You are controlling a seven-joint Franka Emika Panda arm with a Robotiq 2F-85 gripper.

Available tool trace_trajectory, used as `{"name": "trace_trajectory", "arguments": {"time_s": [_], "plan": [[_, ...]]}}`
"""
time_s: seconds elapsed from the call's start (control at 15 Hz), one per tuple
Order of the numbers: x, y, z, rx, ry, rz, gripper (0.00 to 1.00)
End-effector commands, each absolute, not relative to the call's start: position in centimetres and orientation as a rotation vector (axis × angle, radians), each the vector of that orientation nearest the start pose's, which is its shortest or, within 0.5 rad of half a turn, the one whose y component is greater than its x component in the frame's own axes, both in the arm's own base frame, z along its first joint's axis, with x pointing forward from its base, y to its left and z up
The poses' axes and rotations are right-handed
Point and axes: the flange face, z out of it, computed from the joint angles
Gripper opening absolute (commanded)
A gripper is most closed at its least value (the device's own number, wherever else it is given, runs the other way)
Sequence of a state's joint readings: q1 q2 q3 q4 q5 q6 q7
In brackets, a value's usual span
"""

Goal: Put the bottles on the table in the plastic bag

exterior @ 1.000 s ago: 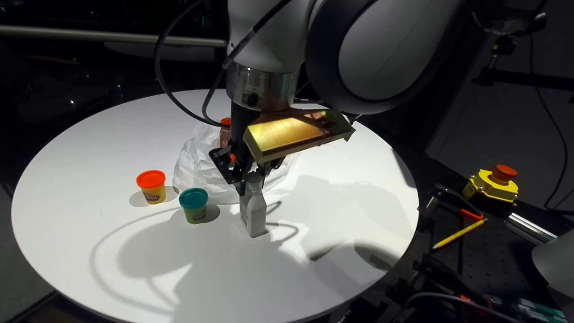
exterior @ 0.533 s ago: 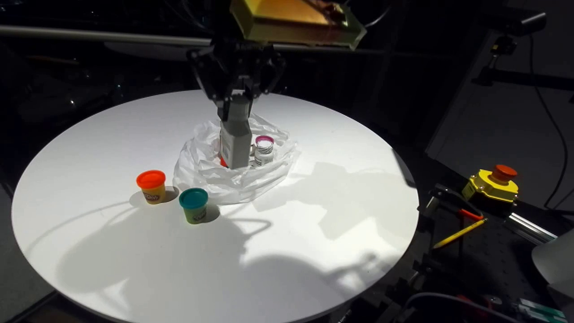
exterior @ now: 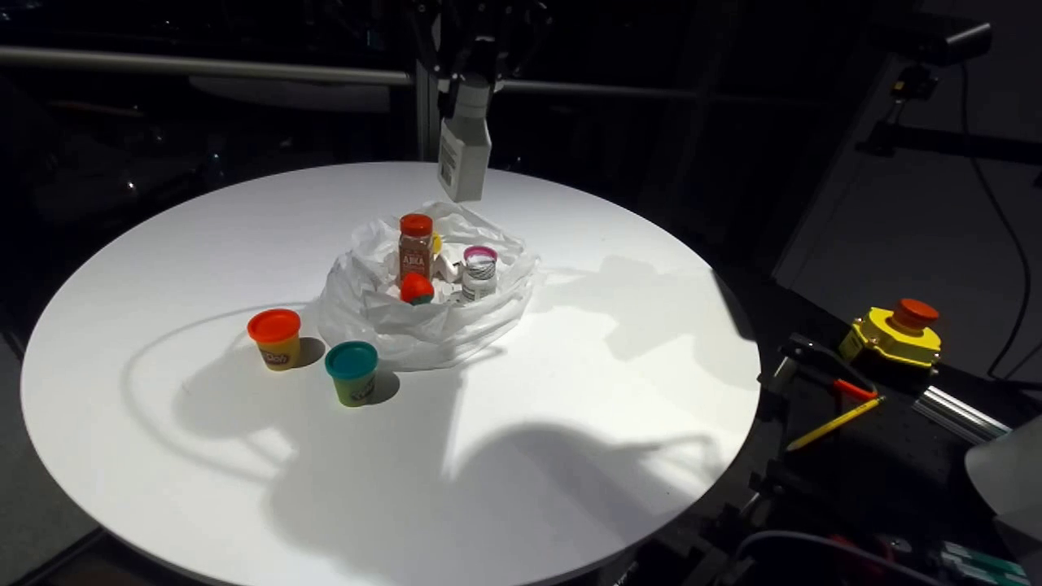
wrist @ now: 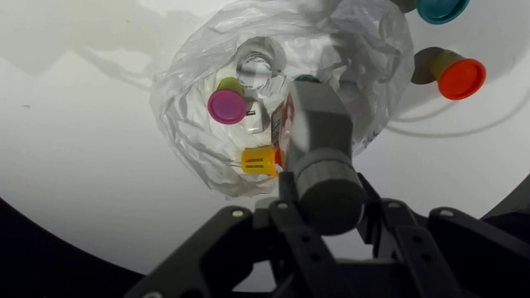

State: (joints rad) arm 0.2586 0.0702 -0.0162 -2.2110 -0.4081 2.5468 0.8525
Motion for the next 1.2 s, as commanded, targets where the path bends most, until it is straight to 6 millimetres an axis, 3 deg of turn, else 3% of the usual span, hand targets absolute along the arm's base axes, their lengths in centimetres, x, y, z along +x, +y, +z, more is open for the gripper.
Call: {"name": "trace_trajectory", "arguments": {"time_s": [0.0,0.4,0.87,1.13], "plan": [[56.2,11.1,37.6,-3.187,0.385,-0.603,0.18],[59.6,6.3,35.1,-3.196,0.401,-0.672,0.18],[62.8,1.7,28.9,-3.164,0.462,-0.719,0.17],[63.8,0.2,26.5,-3.124,0.518,-0.747,0.17]]}}
